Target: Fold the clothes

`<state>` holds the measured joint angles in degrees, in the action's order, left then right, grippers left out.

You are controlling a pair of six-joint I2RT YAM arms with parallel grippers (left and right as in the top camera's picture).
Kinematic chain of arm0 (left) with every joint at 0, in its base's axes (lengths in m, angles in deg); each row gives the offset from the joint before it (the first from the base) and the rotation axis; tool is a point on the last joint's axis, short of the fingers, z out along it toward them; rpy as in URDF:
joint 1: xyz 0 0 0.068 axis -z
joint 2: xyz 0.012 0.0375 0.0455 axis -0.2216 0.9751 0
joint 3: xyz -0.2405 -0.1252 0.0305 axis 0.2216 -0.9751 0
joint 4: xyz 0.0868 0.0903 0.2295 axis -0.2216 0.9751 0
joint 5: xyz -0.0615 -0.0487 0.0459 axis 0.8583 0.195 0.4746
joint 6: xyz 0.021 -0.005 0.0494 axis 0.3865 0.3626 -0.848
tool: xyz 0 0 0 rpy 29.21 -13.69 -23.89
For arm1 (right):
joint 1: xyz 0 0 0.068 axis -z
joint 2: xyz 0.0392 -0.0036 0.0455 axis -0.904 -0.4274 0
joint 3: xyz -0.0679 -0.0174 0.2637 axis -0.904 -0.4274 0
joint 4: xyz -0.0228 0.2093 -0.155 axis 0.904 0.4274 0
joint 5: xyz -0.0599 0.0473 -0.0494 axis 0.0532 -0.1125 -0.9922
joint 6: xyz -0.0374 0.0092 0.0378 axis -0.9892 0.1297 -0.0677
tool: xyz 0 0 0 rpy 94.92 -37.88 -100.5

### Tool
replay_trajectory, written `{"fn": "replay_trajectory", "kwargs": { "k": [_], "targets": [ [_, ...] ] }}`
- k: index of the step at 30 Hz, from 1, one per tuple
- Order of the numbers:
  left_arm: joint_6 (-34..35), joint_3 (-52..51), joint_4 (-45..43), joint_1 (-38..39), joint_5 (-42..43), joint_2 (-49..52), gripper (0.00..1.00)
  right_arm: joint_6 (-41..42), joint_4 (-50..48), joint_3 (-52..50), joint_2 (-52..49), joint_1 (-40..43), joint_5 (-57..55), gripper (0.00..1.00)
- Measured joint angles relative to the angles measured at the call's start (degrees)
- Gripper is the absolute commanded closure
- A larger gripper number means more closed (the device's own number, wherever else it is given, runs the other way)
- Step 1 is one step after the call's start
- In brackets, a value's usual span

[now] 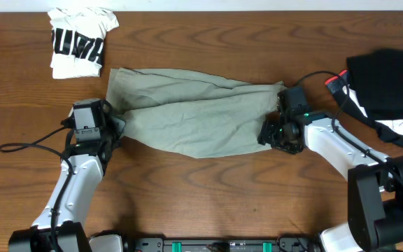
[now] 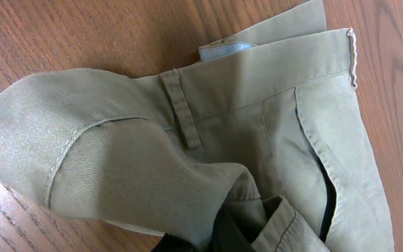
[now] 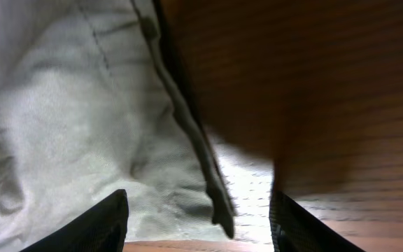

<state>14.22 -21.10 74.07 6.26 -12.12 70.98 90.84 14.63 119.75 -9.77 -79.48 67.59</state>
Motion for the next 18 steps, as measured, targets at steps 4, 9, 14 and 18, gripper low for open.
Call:
{"fn": "replay_trajectory", "kwargs": {
  "k": [4, 9, 14, 18],
  "targets": [
    [0.0, 0.0, 0.2, 0.0, 0.0, 0.0, 0.94, 0.9, 0.0, 0.0, -0.3, -1.0, -0.9, 0.36],
    [0.0, 0.0, 1.1, 0.0, 0.0, 0.0, 0.94, 1.3, 0.0, 0.1, -0.5, -1.6, -1.7, 0.41],
    [0.0, 0.0, 1.1, 0.0, 0.0, 0.0, 0.94, 1.7, 0.2, 0.4, -1.0, -1.6, -2.6, 0.56],
    [0.0, 0.0, 1.1, 0.0, 0.0, 0.0, 0.94, 2.4, 0.2, 0.5, -1.3, -1.6, -2.9, 0.71]
  ]
}}
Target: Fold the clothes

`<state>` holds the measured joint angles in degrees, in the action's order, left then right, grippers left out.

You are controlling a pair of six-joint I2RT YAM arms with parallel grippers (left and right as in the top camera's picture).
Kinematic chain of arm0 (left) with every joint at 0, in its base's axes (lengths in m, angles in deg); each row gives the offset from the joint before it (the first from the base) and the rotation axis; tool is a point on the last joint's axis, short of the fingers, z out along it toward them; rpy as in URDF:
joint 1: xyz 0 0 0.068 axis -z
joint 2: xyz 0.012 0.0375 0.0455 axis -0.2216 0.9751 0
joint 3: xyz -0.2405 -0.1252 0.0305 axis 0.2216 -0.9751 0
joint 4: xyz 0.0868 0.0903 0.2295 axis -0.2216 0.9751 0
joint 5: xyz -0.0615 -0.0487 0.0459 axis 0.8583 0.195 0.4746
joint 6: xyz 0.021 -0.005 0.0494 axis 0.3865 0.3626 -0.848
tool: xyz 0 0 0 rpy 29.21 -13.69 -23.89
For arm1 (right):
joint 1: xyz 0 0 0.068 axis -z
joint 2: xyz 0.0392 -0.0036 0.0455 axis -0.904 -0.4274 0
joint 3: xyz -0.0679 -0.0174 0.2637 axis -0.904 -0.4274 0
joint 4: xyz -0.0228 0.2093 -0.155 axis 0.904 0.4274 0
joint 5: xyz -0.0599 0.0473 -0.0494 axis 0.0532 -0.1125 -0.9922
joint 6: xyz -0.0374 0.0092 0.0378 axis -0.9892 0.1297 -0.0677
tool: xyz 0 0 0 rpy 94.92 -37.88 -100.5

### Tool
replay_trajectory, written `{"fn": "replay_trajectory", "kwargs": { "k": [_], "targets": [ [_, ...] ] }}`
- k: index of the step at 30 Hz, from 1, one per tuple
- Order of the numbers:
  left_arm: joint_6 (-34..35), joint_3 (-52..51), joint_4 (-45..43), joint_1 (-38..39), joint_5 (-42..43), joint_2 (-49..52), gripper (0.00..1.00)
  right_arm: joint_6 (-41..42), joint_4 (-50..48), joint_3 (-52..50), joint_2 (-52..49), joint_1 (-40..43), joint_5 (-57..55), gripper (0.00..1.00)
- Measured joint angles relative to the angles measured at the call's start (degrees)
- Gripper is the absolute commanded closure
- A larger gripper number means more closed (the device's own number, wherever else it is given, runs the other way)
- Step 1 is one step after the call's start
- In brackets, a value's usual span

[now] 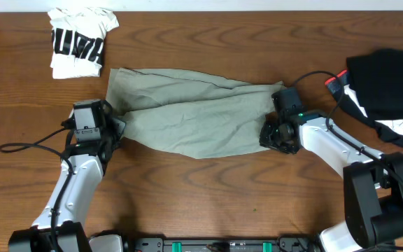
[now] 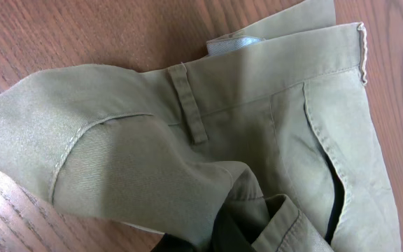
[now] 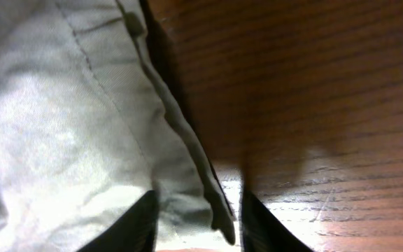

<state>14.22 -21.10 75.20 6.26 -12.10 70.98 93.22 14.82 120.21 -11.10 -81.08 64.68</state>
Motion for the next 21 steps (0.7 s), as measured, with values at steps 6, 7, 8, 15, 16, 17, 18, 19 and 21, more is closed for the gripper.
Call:
{"fn": "replay_trajectory", "kwargs": {
  "k": [6, 7, 8, 15, 16, 17, 18, 19, 21],
  "targets": [
    [0.0, 0.0, 0.0, 0.0, 0.0, 0.0, 0.94, 1.1, 0.2, 0.0, -0.2, -0.3, -0.2, 0.87],
    [0.0, 0.0, 0.0, 0.0, 0.0, 0.0, 0.94, 1.3, 0.3, 0.0, -0.3, -0.5, -0.2, 0.94],
    [0.0, 0.0, 0.1, 0.0, 0.0, 0.0, 0.94, 1.3, 0.4, 0.0, -0.3, -0.9, -0.2, 0.99],
    [-0.5, 0.0, 0.2, 0.0, 0.5, 0.0, 0.94, 1.9, 0.5, 0.0, -0.5, -1.6, -0.2, 0.99],
    [-0.8, 0.0, 0.2, 0.0, 0.9, 0.0, 0.94, 1.9, 0.6, 0.0, -0.5, -1.6, -0.2, 0.99],
    [-1.1, 0.0, 0.2, 0.0, 1.3, 0.0, 0.94, 1.9, 0.8, 0.1, -0.5, -1.6, -0.2, 0.99],
    [-1.6, 0.0, 0.2, 0.0, 1.9, 0.0, 0.94, 1.9, 1.2, 0.1, -0.4, -1.6, -0.2, 0.99],
    [-1.9, 0.0, 0.2, 0.0, 2.6, 0.0, 0.94, 1.9, 2.0, 0.1, -0.3, -1.5, -0.2, 0.99],
    [-2.3, 0.0, 0.5, 0.0, 4.0, -0.2, 0.94, 1.9, 4.3, 0.1, 0.2, -1.4, -0.3, 0.99]
  ]
}}
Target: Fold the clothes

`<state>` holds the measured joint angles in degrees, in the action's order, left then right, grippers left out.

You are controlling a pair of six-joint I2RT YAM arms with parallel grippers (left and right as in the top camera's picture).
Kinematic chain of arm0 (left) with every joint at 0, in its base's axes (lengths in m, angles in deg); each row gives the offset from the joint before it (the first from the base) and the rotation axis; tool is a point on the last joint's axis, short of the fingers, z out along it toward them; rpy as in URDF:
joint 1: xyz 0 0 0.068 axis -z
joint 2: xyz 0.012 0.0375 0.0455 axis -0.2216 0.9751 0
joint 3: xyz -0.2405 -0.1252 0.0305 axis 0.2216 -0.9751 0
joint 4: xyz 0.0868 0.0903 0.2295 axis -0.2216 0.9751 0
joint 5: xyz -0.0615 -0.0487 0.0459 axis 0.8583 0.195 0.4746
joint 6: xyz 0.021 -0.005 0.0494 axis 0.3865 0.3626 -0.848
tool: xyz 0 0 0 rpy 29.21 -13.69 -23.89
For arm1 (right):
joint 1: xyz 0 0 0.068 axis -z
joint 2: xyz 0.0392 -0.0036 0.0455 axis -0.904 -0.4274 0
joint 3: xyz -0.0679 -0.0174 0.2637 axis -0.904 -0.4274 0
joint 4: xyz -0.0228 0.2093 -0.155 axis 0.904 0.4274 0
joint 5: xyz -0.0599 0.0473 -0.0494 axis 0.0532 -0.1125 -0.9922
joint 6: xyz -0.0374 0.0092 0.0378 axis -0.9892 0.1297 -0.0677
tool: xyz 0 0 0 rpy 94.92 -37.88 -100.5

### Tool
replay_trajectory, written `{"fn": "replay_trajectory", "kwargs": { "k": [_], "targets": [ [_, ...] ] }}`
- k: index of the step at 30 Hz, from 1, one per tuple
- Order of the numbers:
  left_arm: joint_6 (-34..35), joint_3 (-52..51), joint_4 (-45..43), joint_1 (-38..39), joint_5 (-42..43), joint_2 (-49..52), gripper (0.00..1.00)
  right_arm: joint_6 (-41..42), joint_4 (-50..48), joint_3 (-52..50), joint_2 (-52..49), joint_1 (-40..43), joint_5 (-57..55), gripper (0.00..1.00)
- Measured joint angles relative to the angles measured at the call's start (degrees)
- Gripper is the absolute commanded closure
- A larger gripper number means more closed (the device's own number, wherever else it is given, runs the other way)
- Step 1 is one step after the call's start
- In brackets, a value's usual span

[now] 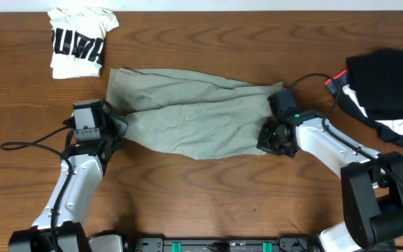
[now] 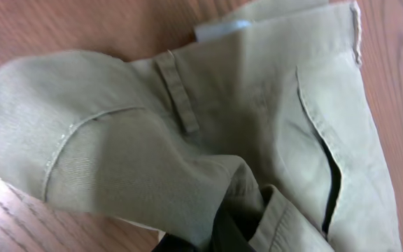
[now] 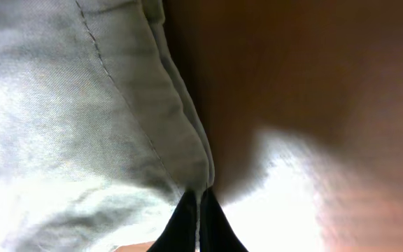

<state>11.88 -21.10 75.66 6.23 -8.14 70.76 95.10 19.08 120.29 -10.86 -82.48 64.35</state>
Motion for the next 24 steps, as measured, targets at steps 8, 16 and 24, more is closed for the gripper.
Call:
{"fn": "replay_trajectory", "kwargs": {
  "k": [8, 16, 24],
  "targets": [
    [-1.9, 0.0, 7.1, 0.0, 4.1, -7.8, 0.94, -0.1, 8.7, -0.2, 11.1, 4.6, -3.0, 0.99],
    [-3.9, 0.0, 20.4, 0.0, 5.2, -17.0, 0.78, -0.8, 15.7, -0.2, 23.2, 8.4, -3.7, 0.99],
    [-4.9, 0.0, 32.1, 0.0, 6.0, -21.2, 0.49, -1.8, 19.5, -0.2, 28.1, 10.0, -4.6, 0.99]
  ]
}}
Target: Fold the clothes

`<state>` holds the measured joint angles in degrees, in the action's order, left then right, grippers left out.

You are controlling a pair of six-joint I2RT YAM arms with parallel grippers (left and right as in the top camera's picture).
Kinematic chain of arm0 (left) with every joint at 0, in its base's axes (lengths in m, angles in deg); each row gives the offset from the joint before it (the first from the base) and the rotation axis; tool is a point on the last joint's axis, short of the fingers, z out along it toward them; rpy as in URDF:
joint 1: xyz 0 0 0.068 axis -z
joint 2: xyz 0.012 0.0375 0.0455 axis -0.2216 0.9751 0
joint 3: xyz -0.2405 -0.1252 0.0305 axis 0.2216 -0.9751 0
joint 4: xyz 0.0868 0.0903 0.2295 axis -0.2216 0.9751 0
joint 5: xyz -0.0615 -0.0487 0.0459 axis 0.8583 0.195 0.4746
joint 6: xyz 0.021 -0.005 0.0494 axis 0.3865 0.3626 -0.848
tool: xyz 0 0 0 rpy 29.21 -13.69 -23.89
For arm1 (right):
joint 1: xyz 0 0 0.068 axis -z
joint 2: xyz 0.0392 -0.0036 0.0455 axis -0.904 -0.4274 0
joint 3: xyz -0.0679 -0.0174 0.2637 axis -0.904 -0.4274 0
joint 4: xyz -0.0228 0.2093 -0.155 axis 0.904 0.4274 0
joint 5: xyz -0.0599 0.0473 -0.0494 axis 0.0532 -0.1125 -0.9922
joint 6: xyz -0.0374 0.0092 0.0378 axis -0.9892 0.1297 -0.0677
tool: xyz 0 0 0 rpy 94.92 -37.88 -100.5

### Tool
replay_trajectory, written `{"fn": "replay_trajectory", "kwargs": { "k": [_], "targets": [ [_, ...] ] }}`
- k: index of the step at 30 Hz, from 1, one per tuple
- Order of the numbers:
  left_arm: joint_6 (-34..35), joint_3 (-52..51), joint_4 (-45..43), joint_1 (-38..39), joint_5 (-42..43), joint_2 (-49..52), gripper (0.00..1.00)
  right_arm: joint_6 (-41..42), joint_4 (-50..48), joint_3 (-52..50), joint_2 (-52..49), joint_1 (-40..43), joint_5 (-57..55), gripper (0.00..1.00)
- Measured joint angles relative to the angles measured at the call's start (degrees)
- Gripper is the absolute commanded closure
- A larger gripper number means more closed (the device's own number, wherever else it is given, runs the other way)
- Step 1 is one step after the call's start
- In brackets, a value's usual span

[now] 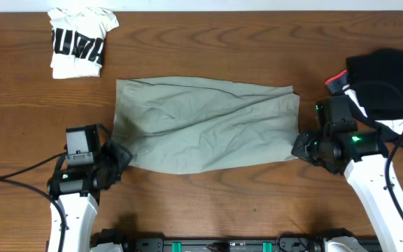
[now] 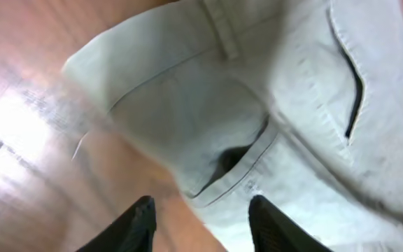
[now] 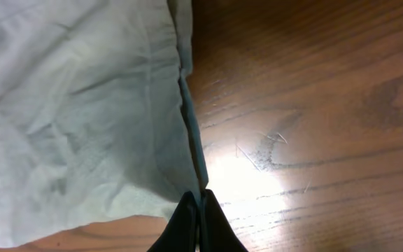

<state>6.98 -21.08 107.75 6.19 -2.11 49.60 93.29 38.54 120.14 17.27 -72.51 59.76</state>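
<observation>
Khaki trousers (image 1: pixel 205 126) lie spread flat across the middle of the table, waist to the left and leg hems to the right. In the right wrist view my right gripper (image 3: pixel 200 204) is shut on the hem corner of the khaki trousers (image 3: pixel 82 105). Overhead, the right gripper (image 1: pixel 300 149) sits at the cloth's front right corner. My left gripper (image 2: pixel 206 225) is open low over the waistband and pocket of the trousers (image 2: pixel 271 91), one finger over wood and one over cloth. Overhead, the left gripper (image 1: pixel 118 157) is at the front left corner.
A folded white T-shirt with black print (image 1: pixel 79 42) lies at the back left. A heap of black clothing (image 1: pixel 390 84) sits at the right edge. A black cable (image 1: pixel 19 175) trails over the wood beside the left arm.
Both arms have moved outward and toward the front. The trousers are now wider and flatter. My left gripper, then shut on the waist, is now open. The right stays shut on the hem.
First the trousers lay narrow and bunched, my left gripper shut on the waist and my right open at the hem. The right fingers then stood closer together, then shut on the hem. Now the cloth is stretched out and the left has let go.
</observation>
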Motion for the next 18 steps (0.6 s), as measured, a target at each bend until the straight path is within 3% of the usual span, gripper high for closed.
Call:
{"fn": "replay_trajectory", "kwargs": {
  "k": [3, 6, 18],
  "targets": [
    [-1.0, 0.0, 2.8, 0.0, 0.2, -0.4, 0.38, -0.2, 0.5, 0.0, 0.2, 0.5, -0.1, 0.99],
    [-1.9, 0.0, 6.3, 0.0, 0.3, -0.5, 0.02, -0.5, 1.0, 0.0, 0.2, 0.5, -0.2, 0.99],
    [-2.1, -0.1, 3.2, 0.0, 1.9, 4.7, 0.02, -1.2, 1.3, 0.0, 0.2, 0.5, -1.1, 0.99]
  ]
}}
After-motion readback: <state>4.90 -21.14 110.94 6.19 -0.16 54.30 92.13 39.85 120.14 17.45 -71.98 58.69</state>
